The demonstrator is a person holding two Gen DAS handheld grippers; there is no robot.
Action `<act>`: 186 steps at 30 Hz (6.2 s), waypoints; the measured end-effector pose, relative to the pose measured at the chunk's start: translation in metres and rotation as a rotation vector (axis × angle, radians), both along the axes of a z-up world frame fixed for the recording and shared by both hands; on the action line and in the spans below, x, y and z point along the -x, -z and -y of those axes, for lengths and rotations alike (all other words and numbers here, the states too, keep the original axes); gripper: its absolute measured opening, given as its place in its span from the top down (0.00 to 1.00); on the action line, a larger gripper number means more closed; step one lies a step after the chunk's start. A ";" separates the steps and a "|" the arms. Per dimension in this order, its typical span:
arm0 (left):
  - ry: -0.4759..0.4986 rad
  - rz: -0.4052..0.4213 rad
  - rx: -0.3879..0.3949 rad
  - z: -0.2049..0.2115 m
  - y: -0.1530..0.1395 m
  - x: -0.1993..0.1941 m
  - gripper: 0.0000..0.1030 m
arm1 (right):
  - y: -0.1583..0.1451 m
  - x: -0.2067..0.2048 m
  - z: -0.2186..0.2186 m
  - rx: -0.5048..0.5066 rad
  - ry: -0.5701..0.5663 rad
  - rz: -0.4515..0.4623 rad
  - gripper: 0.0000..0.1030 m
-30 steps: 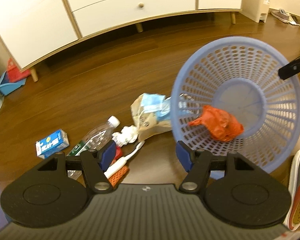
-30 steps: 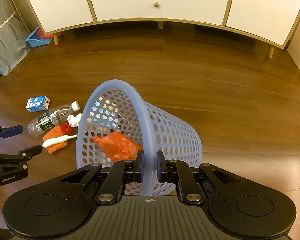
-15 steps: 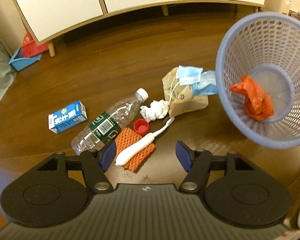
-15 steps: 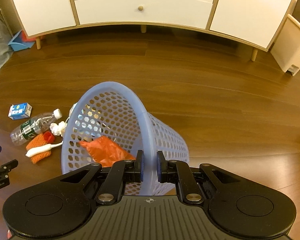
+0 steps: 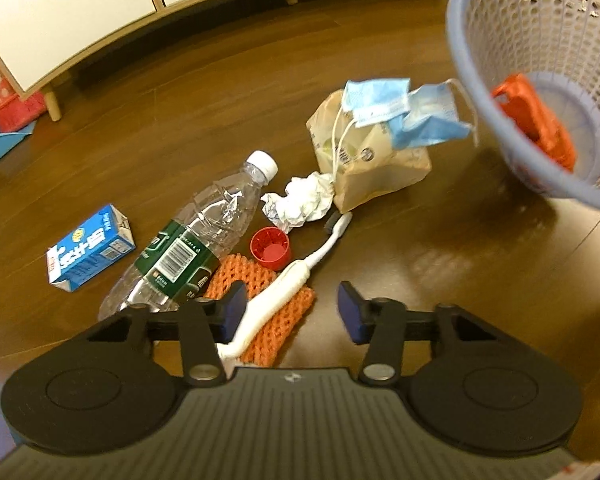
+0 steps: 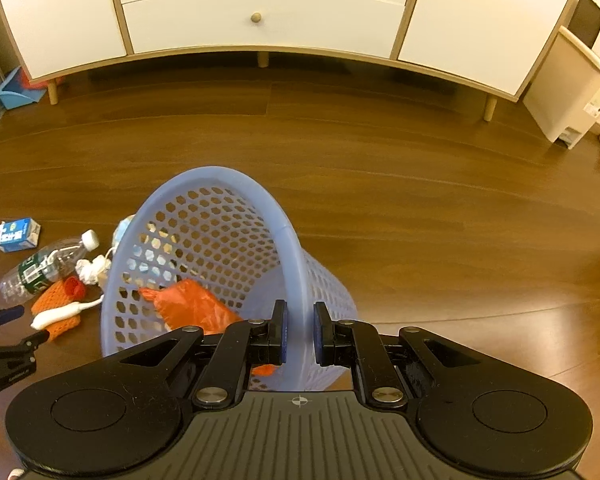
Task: Collect trash
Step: 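Grasp the white toothbrush with the left tool, then carry the toothbrush over the basket and release it with the left tool, then grasp the blue face mask with the left tool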
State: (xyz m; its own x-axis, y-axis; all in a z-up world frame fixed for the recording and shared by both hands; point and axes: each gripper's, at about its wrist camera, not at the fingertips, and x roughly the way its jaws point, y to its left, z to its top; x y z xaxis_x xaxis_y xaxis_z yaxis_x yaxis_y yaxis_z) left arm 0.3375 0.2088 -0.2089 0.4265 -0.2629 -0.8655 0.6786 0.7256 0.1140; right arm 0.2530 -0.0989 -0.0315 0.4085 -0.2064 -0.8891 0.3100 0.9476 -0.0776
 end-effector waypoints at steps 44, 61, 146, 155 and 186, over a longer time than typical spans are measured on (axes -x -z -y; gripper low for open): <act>0.107 -0.067 -0.002 0.004 0.016 -0.009 0.83 | 0.011 0.000 0.001 0.074 -0.021 0.008 0.91; 0.209 0.041 0.132 0.014 -0.123 0.040 0.83 | 0.008 0.004 -0.011 0.063 -0.092 0.031 0.91; 0.262 -0.046 0.046 0.004 -0.017 0.024 0.60 | 0.009 0.010 0.031 0.064 0.057 -0.029 0.91; 0.360 -0.033 0.071 0.065 0.023 0.038 0.32 | 0.008 0.012 0.037 0.052 0.064 -0.030 0.91; 0.267 0.013 0.026 0.055 -0.006 0.018 0.84 | 0.011 0.013 0.039 0.066 0.053 -0.032 0.91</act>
State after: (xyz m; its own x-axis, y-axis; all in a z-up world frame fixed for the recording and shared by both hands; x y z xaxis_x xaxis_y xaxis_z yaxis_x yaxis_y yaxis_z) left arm 0.3197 0.1540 -0.2033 0.3500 -0.3899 -0.8518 0.8449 0.5241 0.1072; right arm 0.2397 -0.1374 -0.0421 0.3667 -0.2862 -0.8852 0.3564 0.9221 -0.1505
